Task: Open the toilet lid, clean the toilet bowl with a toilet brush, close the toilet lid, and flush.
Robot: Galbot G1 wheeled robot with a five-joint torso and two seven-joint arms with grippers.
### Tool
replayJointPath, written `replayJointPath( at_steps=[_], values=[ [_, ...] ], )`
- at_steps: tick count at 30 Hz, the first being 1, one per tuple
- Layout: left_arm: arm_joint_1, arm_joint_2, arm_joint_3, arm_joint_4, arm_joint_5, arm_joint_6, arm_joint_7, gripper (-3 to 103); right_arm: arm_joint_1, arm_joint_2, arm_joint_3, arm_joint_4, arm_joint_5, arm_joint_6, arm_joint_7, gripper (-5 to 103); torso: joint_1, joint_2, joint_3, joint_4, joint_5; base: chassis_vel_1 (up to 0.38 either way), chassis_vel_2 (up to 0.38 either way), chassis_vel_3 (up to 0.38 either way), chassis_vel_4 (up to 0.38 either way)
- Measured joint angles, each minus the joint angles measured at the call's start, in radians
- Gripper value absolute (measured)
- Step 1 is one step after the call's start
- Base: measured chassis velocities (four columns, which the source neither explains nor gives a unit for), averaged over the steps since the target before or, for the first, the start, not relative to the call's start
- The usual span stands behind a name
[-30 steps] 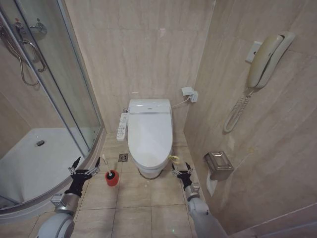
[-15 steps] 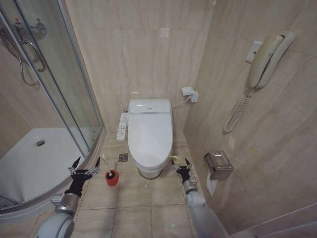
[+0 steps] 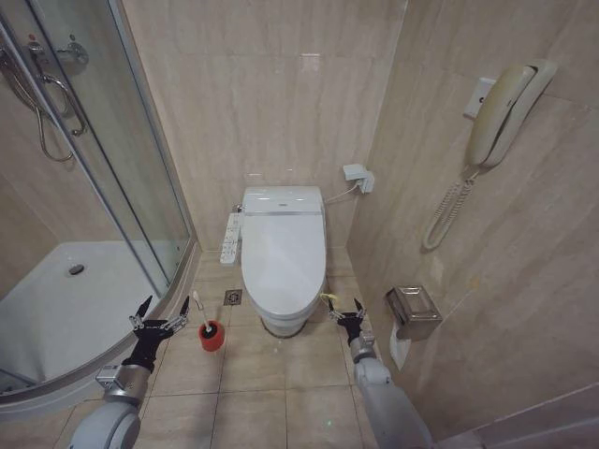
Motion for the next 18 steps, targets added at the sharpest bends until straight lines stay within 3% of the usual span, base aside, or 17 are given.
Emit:
replayJointPath(
  at_steps=[18],
  values=[
    [0.000,0.000,0.000,0.000,0.000,0.000,0.000,100,0.018,-0.004,0.008,-0.036,-0.082,-0.024,0.094,100,0.000,0.000,0.000,0.0000,0.0000,0.000,0.000,0.000,0.000]
  ],
)
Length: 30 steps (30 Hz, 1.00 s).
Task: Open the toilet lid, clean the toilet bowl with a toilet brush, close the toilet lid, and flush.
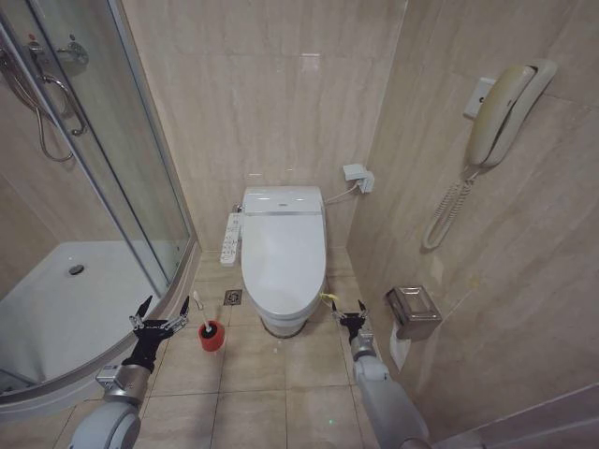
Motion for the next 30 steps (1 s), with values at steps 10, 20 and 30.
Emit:
replayJointPath(
  at_steps=[10,20,30],
  values=[
    [0.000,0.000,0.000,0.000,0.000,0.000,0.000,100,-0.008,0.018,-0.002,-0.001,-0.019,-0.001,-0.002,100,0.000,0.000,0.000,0.0000,0.0001,0.000,0.000,0.000,0.000],
    [0.000,0.000,0.000,0.000,0.000,0.000,0.000,100,0.004,0.018,0.003,-0.015,-0.024,-0.001,0.007,98,0.000,0.000,0.000,0.0000,0.0000,0.000,0.000,0.000,0.000],
    [0.000,0.000,0.000,0.000,0.000,0.000,0.000,100,-0.004,0.007,0.006,-0.007,-0.024,-0.003,0.012,45,0.000,0.000,0.000,0.0000,0.0000,0.000,0.000,0.000,0.000]
  ],
)
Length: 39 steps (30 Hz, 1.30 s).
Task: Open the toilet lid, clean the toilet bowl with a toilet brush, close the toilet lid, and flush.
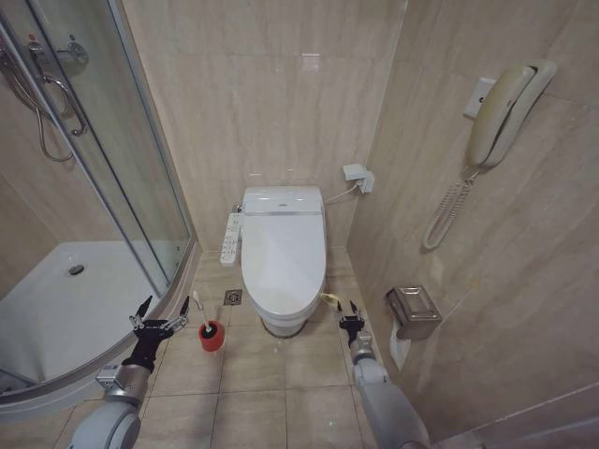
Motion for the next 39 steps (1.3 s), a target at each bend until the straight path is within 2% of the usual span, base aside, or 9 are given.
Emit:
replayJointPath(
  at_steps=[5,6,11,12,17,23,30,39],
  values=[
    [0.000,0.000,0.000,0.000,0.000,0.000,0.000,100,-0.008,0.001,0.000,0.007,0.001,0.000,-0.002,45,0.000,0.000,0.000,0.0001,0.0000,0.000,0.000,0.000,0.000],
    [0.000,0.000,0.000,0.000,0.000,0.000,0.000,100,-0.009,0.001,-0.001,0.008,0.001,0.000,-0.003,19,0.000,0.000,0.000,0.0001,0.0001,0.000,0.000,0.000,0.000],
    [0.000,0.000,0.000,0.000,0.000,0.000,0.000,100,-0.017,0.002,-0.002,0.015,0.006,0.001,-0.008,19,0.000,0.000,0.000,0.0002,0.0001,0.000,0.000,0.000,0.000],
    [0.000,0.000,0.000,0.000,0.000,0.000,0.000,100,-0.021,0.002,-0.003,0.020,0.009,0.002,-0.010,1,0.000,0.000,0.000,0.0002,0.0001,0.000,0.000,0.000,0.000],
    [0.000,0.000,0.000,0.000,0.000,0.000,0.000,100,-0.037,0.003,-0.009,0.047,0.022,0.005,-0.018,1,0.000,0.000,0.000,-0.0001,0.0000,0.000,0.000,0.000,0.000],
    [0.000,0.000,0.000,0.000,0.000,0.000,0.000,100,-0.086,0.001,-0.045,0.157,0.085,0.003,-0.034,0,0.000,0.000,0.000,-0.0002,-0.0001,0.000,0.000,0.000,0.000],
    [0.000,0.000,0.000,0.000,0.000,0.000,0.000,100,-0.151,-0.019,-0.110,0.309,0.131,-0.050,0.010,0,0.000,0.000,0.000,0.0000,0.0000,0.000,0.000,0.000,0.000],
    [0.000,0.000,0.000,0.000,0.000,0.000,0.000,100,-0.188,-0.031,-0.149,0.426,0.132,-0.061,0.048,0,0.000,0.000,0.000,0.0002,0.0001,0.000,0.000,0.000,0.000]
  ],
)
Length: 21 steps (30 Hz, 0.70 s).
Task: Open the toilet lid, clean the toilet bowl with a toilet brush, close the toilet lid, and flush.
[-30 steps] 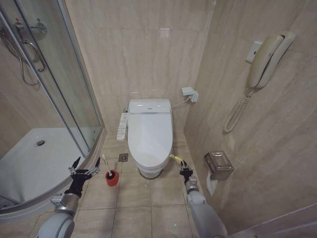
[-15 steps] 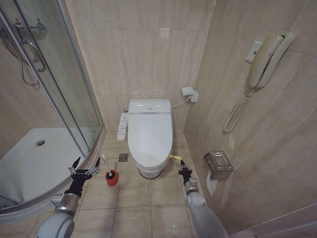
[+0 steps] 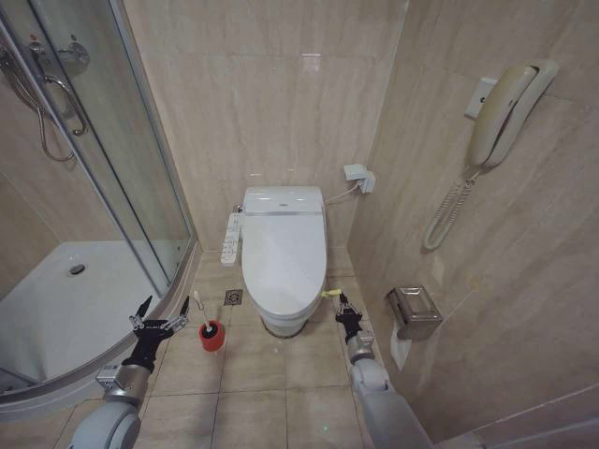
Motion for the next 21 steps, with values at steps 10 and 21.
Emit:
replayJointPath(
  at_steps=[10,21],
  values=[
    [0.000,0.000,0.000,0.000,0.000,0.000,0.000,100,-0.029,-0.013,-0.027,0.109,-0.014,-0.012,0.032,0,0.000,0.000,0.000,-0.0002,-0.0002,0.000,0.000,0.000,0.000],
    [0.000,0.000,0.000,0.000,0.000,0.000,0.000,100,-0.045,-0.032,-0.032,0.147,0.024,-0.027,0.010,0,0.000,0.000,0.000,-0.0002,-0.0001,0.000,0.000,0.000,0.000]
  ],
)
